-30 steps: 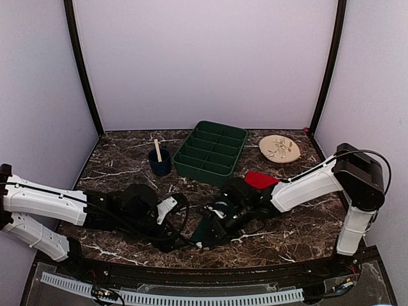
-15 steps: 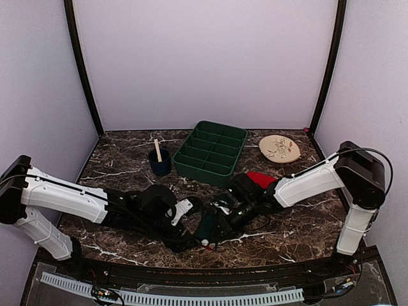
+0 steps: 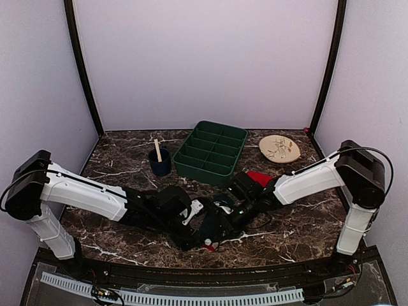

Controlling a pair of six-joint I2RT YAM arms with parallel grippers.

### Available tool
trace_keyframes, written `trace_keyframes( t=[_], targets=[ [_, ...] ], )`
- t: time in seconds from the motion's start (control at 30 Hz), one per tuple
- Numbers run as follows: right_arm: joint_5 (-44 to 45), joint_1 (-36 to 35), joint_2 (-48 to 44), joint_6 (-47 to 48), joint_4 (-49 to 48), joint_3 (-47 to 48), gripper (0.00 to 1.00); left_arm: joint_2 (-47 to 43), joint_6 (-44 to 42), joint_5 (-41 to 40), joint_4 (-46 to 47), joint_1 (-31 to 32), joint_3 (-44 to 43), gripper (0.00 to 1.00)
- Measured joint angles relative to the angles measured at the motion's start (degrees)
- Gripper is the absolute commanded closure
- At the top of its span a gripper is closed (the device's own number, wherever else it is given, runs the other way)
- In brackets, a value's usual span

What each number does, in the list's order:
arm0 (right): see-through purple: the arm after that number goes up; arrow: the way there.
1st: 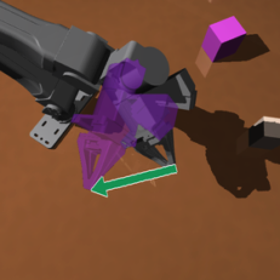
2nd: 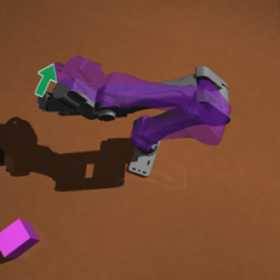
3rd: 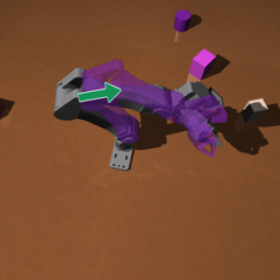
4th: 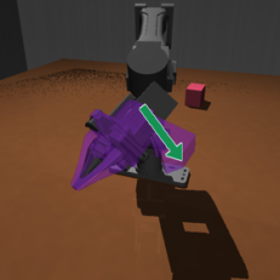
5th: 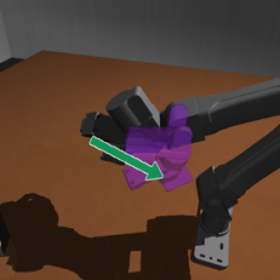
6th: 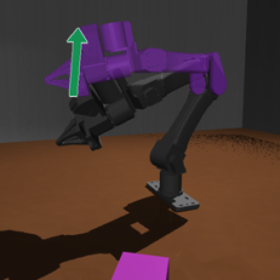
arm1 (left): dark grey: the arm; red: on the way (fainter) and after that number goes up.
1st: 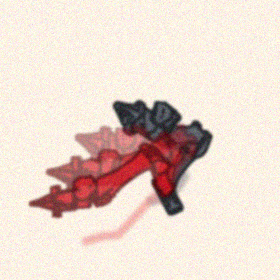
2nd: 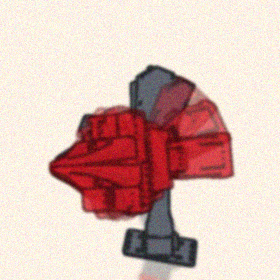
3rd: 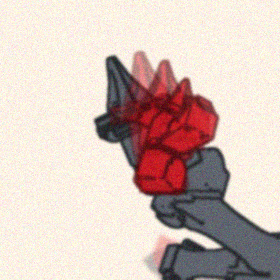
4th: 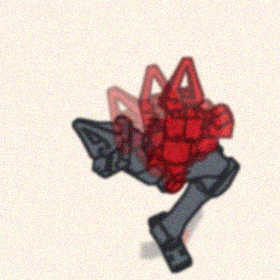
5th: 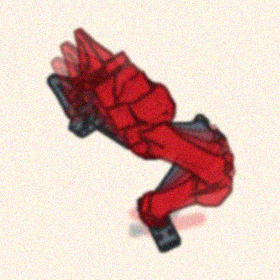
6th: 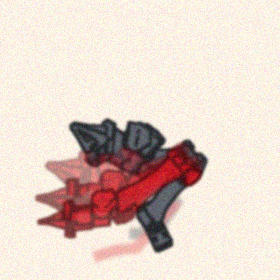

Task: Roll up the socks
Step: Roll the sock at the center of the board.

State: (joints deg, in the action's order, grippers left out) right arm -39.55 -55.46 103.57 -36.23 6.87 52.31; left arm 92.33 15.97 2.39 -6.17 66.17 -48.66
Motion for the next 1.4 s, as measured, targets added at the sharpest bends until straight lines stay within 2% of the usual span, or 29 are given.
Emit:
trace_keyframes(
  t=[0.5,0.8,1.07,1.4],
  targets=[
    [1.8,0.4,0.0,3.1,3.7,1.7,1.00,5.4,0.1,-5.0,-2.5,0.0,-2.9,0.30],
    [3.6,0.5,0.6,4.8,6.8,3.7,1.00,7.6,1.2,-6.5,-3.7,0.0,-5.4,0.31],
    [7.3,0.5,1.0,6.9,10.5,5.2,0.79,10.5,3.0,-7.4,-5.3,0.0,-8.7,0.36],
    [10.7,2.0,0.0,5.3,11.3,5.1,0.68,11.3,5.9,-7.9,-6.4,0.0,-9.8,0.37]
  ],
)
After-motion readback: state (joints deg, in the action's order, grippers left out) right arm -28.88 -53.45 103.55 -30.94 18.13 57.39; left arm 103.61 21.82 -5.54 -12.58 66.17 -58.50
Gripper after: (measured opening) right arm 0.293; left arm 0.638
